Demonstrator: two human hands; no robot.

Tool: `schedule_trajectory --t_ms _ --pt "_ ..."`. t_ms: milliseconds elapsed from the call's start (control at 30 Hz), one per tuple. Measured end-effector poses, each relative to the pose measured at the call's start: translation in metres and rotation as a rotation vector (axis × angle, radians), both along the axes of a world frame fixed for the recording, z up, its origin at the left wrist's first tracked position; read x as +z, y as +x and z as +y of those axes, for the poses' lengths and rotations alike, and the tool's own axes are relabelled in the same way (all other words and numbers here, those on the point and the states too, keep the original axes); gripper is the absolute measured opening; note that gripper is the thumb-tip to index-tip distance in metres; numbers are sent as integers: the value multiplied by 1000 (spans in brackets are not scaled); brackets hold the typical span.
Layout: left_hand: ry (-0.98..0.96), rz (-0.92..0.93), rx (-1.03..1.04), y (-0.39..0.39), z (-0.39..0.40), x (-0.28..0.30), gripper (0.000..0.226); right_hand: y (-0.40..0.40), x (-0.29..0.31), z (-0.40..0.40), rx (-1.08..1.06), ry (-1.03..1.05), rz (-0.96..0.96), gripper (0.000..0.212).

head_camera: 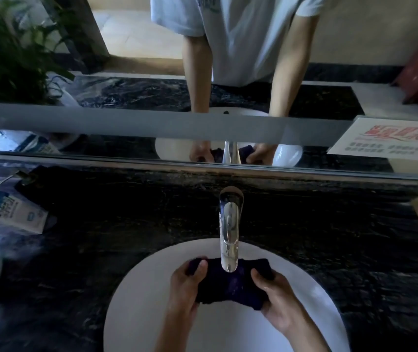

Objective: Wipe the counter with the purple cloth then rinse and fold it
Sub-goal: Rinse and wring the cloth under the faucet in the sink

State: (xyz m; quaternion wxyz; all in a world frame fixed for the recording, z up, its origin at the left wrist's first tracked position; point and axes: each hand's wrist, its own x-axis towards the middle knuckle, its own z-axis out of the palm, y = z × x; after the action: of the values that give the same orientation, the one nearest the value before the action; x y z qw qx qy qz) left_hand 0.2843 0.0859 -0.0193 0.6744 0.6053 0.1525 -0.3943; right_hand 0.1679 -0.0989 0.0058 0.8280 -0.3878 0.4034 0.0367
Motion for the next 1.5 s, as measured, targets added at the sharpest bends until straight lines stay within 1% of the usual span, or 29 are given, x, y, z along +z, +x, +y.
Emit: schedule_trajectory --t_ms 33,100,133,167,267,367,500,600,700,833,967,1133,1233,1400,1500 --pt "-17 55 -29 -1 -7 1 27 -5 1 -3 -24 17 -1 42" --pt "-48 112 -52 -14 -27 1 33 -17 3 -16 -46 -73 64 37" --pt "-59 89 -87 -14 -26 8 32 -22 5 -22 -40 -148 82 31" --pt "-59 103 -123 -14 -24 2 28 -25 7 -26 -34 -213 101 26" --pt "-59 122 -127 -29 -44 12 27 -30 6 -33 -75 -333 108 20" --pt "-19 50 -22 -28 -44 15 20 -26 3 -31 -85 -298 89 21" --pt "140 -144 33 -17 -23 18 22 -9 -7 -11 -105 -10 58 35" --pt "259 -264 89 0 -4 21 20 7 -11 11 -59 105 61 44" --pt "307 -303 153 12 9 25 22 20 -12 26 -22 78 29 34" --pt "280 -349 214 12 12 36 24 30 -5 34 40 -60 30 26" --pt "231 -308 223 7 9 38 20 30 -6 26 34 -126 24 21" --pt "191 -159 210 0 -1 24 17 12 5 18 2 -14 59 30" --pt "166 -45 171 -11 -14 12 16 2 8 13 -80 -31 61 30" --pt "84 11 36 -28 -31 -6 16 -13 9 7 -193 -98 46 21" --pt "82 32 14 -27 -34 -9 18 -18 8 4 -244 -101 32 24"
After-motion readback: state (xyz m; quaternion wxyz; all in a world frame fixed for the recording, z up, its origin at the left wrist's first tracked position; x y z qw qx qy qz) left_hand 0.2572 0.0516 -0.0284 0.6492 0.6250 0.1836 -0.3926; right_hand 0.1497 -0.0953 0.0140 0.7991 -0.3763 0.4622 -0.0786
